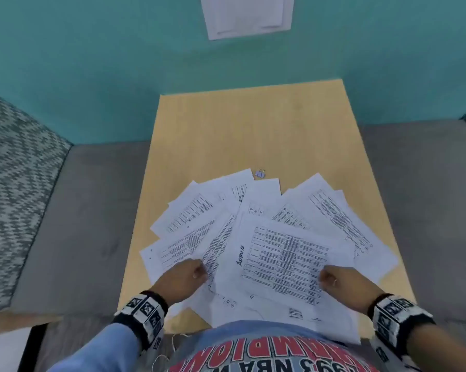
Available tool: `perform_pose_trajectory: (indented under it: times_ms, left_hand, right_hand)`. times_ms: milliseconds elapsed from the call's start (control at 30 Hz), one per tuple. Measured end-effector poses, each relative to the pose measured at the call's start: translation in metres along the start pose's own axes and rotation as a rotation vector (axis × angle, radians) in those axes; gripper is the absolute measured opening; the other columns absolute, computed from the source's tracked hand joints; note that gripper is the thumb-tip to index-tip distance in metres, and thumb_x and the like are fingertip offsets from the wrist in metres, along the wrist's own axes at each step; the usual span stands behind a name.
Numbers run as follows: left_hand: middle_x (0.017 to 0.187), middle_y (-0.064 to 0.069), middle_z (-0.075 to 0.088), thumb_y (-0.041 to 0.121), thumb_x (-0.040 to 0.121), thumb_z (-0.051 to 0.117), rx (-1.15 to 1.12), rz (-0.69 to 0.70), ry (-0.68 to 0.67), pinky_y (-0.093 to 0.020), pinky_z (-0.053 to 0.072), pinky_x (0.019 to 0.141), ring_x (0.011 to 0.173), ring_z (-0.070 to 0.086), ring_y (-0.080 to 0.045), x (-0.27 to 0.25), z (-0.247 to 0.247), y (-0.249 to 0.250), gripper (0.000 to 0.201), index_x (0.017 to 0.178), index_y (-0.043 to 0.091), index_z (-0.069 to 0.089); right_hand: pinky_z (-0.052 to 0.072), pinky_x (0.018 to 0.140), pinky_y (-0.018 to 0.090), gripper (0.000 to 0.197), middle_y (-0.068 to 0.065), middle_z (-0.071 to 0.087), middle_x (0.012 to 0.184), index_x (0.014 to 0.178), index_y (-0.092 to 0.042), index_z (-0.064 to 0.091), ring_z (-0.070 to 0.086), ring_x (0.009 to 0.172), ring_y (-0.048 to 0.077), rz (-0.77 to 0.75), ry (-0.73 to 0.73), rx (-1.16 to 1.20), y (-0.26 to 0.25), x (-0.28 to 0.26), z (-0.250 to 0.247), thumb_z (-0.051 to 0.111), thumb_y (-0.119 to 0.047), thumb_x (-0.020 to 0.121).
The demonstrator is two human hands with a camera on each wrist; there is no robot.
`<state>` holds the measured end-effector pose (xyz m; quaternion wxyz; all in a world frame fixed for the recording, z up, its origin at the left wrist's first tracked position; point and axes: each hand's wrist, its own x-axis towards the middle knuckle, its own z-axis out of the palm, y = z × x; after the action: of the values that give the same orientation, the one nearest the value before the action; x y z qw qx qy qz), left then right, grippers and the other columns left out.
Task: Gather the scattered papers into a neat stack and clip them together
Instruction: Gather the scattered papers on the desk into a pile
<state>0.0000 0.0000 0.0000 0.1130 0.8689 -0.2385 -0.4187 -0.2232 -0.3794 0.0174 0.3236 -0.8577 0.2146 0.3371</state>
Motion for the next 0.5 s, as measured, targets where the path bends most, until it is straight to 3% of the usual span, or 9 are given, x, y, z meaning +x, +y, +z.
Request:
perform_pose_trajectory:
  times_ms: [100,167,333,400,500]
  left_hand:
    - [0.115,0.006,0.063,0.049,0.104,0.060,0.078,0.012,0.066,-0.036,0.053,0.088,0.102,0.063,-0.017,0.021,-0.007,0.008,0.022,0.113,0.030,0.067]
    - [0.121,0.004,0.062,0.052,0.102,0.061,0.071,-0.017,0.104,-0.038,0.053,0.093,0.110,0.062,-0.019,0.031,-0.013,0.015,0.030,0.120,0.028,0.066]
    - [0.129,0.000,0.062,0.061,0.100,0.060,0.058,-0.060,0.127,-0.044,0.054,0.100,0.121,0.061,-0.023,0.049,-0.019,0.024,0.048,0.130,0.024,0.063]
    - [0.133,-0.001,0.060,0.063,0.097,0.062,0.043,-0.057,0.144,-0.045,0.053,0.101,0.126,0.058,-0.025,0.055,-0.019,0.026,0.055,0.136,0.023,0.060]
    - [0.144,-0.005,0.053,0.062,0.094,0.069,0.016,-0.106,0.171,-0.047,0.052,0.103,0.132,0.052,-0.030,0.061,-0.021,0.027,0.067,0.146,0.022,0.054]
  right_hand:
    - [0.052,0.093,0.027,0.027,-0.002,0.068,0.121,0.121,-0.025,0.065,0.065,0.112,0.015,-0.092,0.111,-0.116,-0.022,0.042,-0.014,0.065,-0.037,0.097]
    - [0.050,0.101,0.035,0.050,0.002,0.060,0.136,0.136,-0.022,0.059,0.059,0.124,0.021,-0.136,0.190,-0.171,-0.045,0.066,-0.024,0.071,-0.043,0.093]
    - [0.047,0.106,0.046,0.108,0.006,0.043,0.151,0.153,-0.021,0.037,0.048,0.132,0.031,-0.060,0.253,-0.309,-0.076,0.110,-0.027,0.083,-0.067,0.066]
    - [0.047,0.104,0.045,0.110,0.005,0.046,0.147,0.152,-0.024,0.037,0.049,0.130,0.030,-0.051,0.214,-0.362,-0.080,0.120,-0.025,0.085,-0.068,0.063]
    - [0.047,0.099,0.041,0.089,0.003,0.057,0.139,0.144,-0.025,0.047,0.055,0.125,0.027,-0.050,0.131,-0.350,-0.080,0.129,-0.030,0.087,-0.056,0.071]
